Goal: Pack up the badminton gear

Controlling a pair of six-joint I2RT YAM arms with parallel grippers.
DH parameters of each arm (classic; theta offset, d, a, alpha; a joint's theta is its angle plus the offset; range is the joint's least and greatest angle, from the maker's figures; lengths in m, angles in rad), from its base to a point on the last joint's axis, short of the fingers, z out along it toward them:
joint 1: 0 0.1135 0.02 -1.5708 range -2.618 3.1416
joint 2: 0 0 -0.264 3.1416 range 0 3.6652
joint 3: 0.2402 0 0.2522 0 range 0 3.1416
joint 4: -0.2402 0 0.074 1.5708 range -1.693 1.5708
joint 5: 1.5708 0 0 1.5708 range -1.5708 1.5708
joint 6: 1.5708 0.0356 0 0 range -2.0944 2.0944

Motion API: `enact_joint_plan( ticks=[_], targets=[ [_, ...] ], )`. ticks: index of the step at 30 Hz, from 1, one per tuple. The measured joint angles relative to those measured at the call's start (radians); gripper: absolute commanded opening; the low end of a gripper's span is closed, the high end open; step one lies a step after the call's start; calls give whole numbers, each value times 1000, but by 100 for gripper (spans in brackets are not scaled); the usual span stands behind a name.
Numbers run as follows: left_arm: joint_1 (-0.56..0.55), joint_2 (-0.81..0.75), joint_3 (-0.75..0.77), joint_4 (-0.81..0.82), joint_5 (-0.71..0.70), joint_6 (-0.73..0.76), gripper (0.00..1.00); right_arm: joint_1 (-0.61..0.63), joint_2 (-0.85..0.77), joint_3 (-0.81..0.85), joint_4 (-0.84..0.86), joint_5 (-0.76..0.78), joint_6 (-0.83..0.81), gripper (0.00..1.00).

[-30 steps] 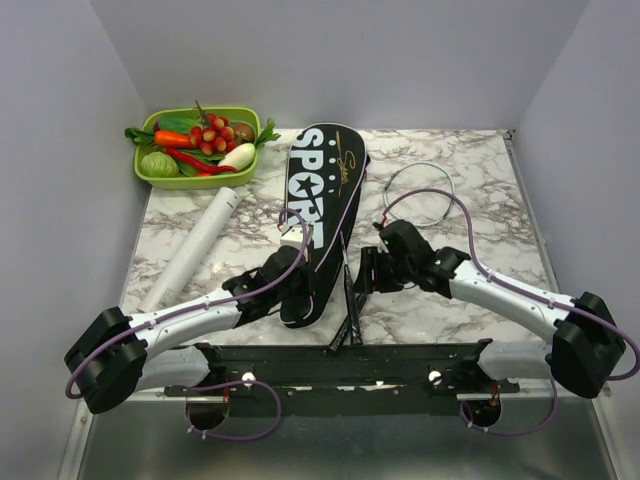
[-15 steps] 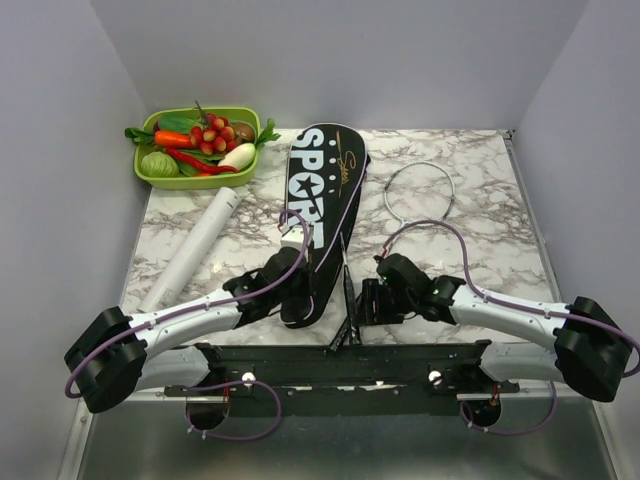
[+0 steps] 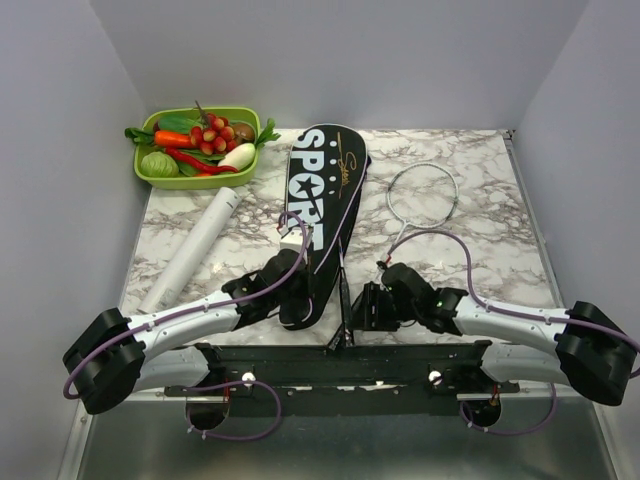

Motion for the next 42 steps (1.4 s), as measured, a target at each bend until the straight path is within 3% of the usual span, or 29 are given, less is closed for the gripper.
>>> enact_joint_plan(
  ticks=[11,21,31,42],
  targets=[
    [-1,0,-2,1,0,0,0,22,-61,-38,34,0,64,58],
    [-2,0,-2,0,-1,0,0,45,1,-38,109,-2,93,54],
    [-2,0,-6,0,-2,0,0,65,41,-38,145,-5,128,9],
    [-69,0,-25,8,-24,-20,0,65,31,92,25,48,129,4]
  ],
)
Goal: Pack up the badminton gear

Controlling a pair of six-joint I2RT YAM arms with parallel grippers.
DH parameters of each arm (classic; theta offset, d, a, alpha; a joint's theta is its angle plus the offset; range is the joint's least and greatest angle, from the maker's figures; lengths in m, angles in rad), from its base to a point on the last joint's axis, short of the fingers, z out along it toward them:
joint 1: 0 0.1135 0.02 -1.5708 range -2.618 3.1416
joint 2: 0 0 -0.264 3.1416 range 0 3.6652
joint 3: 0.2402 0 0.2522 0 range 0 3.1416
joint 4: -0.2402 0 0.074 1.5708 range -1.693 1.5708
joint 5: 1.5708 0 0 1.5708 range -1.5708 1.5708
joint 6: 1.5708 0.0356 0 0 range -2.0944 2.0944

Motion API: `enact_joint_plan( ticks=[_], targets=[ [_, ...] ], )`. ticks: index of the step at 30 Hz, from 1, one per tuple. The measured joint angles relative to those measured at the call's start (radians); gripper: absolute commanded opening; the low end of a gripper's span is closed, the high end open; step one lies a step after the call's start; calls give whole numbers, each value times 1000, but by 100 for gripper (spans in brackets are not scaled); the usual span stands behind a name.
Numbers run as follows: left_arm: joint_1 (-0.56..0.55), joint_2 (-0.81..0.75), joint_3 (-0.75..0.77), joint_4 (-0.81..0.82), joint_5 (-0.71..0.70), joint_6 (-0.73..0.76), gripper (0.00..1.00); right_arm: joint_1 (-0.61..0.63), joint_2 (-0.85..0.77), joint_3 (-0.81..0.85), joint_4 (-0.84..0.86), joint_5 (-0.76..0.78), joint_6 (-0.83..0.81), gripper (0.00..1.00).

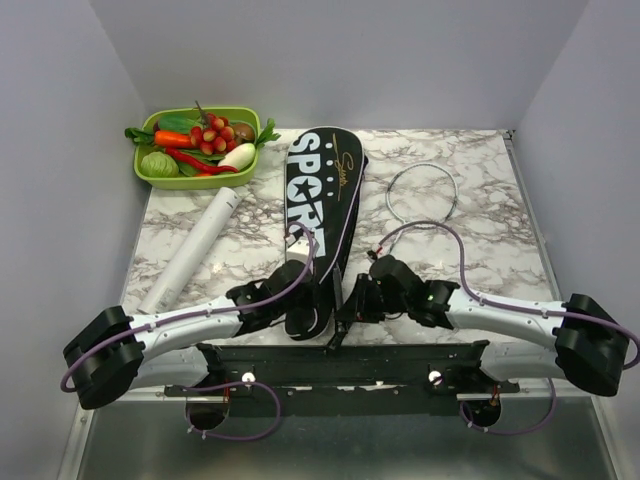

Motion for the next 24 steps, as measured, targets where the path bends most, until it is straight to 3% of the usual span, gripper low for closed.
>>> enact_joint_plan(
  ticks=[11,24],
  targets=[
    [-80,2,-5,14,-53,-36,0,-20,156,165,-77,42,-48,1],
    [-92,-6,-30,45,-123,-58,0,-61,266,212,-40,-22,-98,1]
  ],
)
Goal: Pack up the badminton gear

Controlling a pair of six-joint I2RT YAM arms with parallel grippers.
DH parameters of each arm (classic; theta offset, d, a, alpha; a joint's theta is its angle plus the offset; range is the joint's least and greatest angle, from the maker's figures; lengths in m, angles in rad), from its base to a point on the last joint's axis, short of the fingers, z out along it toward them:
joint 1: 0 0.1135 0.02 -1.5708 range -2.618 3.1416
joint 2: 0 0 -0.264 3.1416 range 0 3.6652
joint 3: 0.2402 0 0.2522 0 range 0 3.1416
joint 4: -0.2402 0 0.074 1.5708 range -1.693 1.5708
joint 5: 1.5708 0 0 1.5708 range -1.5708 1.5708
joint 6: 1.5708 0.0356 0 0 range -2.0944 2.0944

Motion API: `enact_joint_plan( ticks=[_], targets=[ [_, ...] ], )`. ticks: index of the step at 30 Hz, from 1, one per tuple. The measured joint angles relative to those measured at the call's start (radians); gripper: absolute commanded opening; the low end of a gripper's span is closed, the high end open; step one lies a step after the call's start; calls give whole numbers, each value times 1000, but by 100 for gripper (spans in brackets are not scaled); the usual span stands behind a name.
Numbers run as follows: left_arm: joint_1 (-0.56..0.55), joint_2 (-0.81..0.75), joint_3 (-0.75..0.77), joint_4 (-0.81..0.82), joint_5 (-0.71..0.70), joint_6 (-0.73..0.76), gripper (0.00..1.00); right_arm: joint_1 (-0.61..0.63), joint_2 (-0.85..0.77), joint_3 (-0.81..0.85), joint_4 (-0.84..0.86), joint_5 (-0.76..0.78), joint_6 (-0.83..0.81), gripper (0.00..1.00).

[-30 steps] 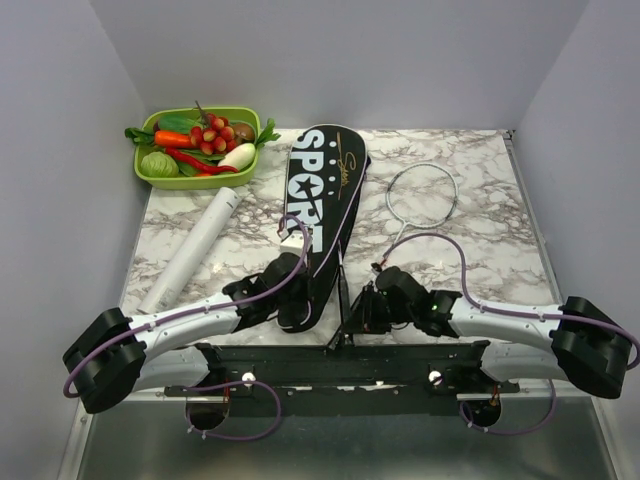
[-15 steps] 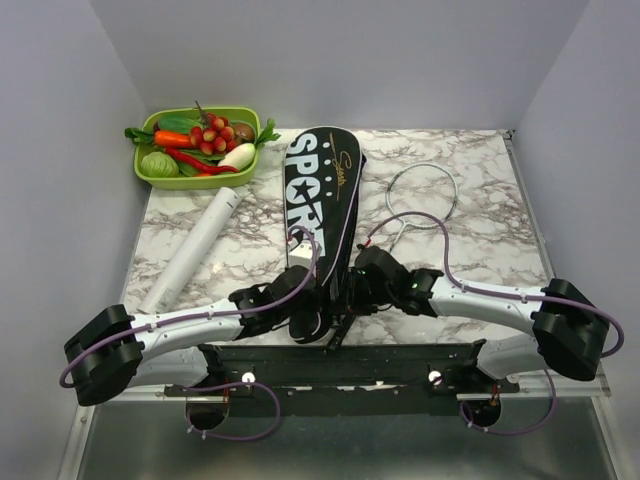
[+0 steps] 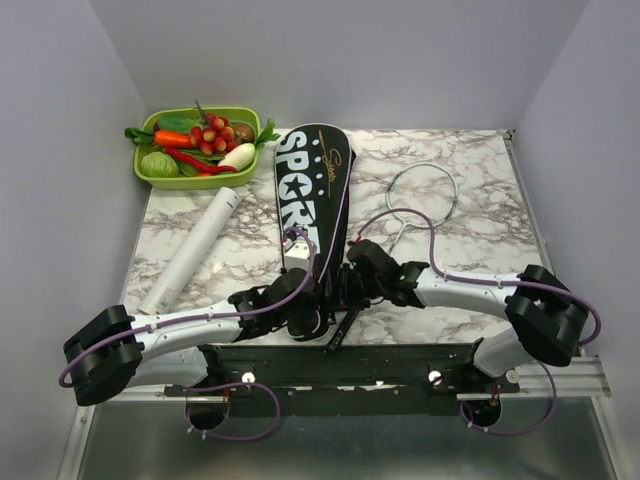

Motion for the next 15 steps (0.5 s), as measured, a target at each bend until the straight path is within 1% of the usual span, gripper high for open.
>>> enact_joint_plan(
  ticks=[10,13,15],
  targets=[
    [0,-10,-2,53,-10,-19,0,-7,41,-43,145,-26,16,0],
    [0,-10,-5,63,-11,-23,0,-14,76,-52,195,-58,21,6],
    [0,-10,-17,76,-11,-23,0,-18,115,-64,257,-92,27,19]
  ],
)
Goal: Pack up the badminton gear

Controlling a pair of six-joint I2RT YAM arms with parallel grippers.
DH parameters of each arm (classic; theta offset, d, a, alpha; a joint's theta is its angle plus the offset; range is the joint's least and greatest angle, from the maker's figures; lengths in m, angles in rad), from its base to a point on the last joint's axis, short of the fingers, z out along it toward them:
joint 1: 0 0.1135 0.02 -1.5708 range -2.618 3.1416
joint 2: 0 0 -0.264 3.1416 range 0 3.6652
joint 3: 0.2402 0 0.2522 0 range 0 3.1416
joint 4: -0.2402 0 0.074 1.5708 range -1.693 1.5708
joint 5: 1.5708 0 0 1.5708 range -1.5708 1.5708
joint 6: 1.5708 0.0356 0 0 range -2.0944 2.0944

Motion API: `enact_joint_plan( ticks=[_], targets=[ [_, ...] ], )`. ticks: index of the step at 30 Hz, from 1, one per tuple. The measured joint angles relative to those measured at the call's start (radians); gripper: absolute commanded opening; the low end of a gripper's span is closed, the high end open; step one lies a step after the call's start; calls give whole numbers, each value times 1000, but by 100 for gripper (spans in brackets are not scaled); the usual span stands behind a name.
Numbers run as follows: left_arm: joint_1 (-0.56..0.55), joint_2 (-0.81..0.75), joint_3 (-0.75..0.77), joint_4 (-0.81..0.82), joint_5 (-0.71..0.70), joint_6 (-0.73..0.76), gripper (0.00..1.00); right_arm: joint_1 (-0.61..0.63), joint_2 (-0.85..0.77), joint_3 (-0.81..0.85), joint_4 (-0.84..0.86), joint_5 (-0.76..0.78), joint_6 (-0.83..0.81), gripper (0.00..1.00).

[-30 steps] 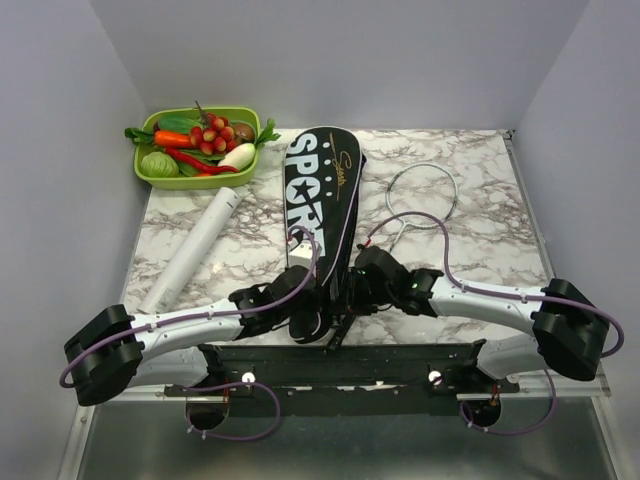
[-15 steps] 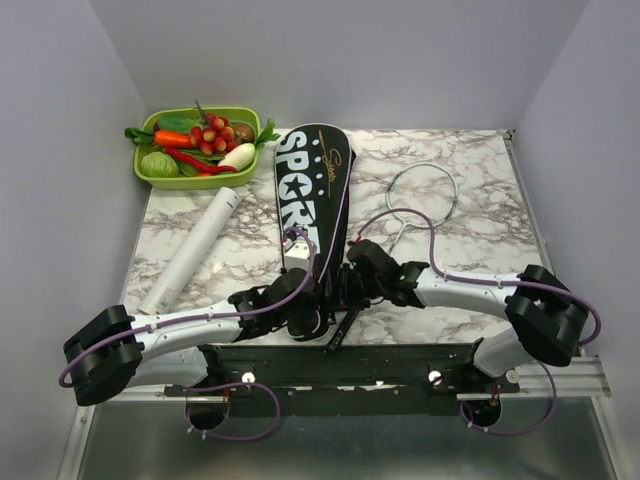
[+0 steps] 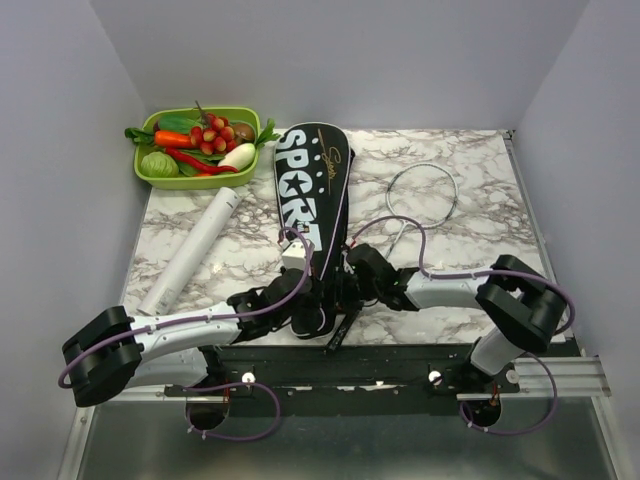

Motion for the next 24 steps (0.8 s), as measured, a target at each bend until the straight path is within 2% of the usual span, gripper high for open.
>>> enact_joint_plan(
  ticks=[1,2,3,5,8,11,17,24],
  targets=[
    [0,0,-5,5,0,0,0,-2,15,-7,28,-13,4,25],
    [0,0,-9,7,0,0,0,-3,31,-18,68,-29,7,39],
    [0,0,-13,8,1,0,0,-4,43,-32,105,-40,11,44],
    [0,0,-22,17,13,-2,0,-8,55,-56,166,-53,15,56],
    [-5,-2,-35,21,16,0,0,-37,50,-77,201,-41,-5,65],
    [-5,-3,-37,25,16,0,0,-51,10,-97,191,-16,-23,69],
    [-12,-24,-37,21,31,0,0,-54,-146,-101,36,109,-76,70],
    [-46,-66,-39,-5,111,-4,0,-71,-299,-6,-222,379,-113,72]
  ],
)
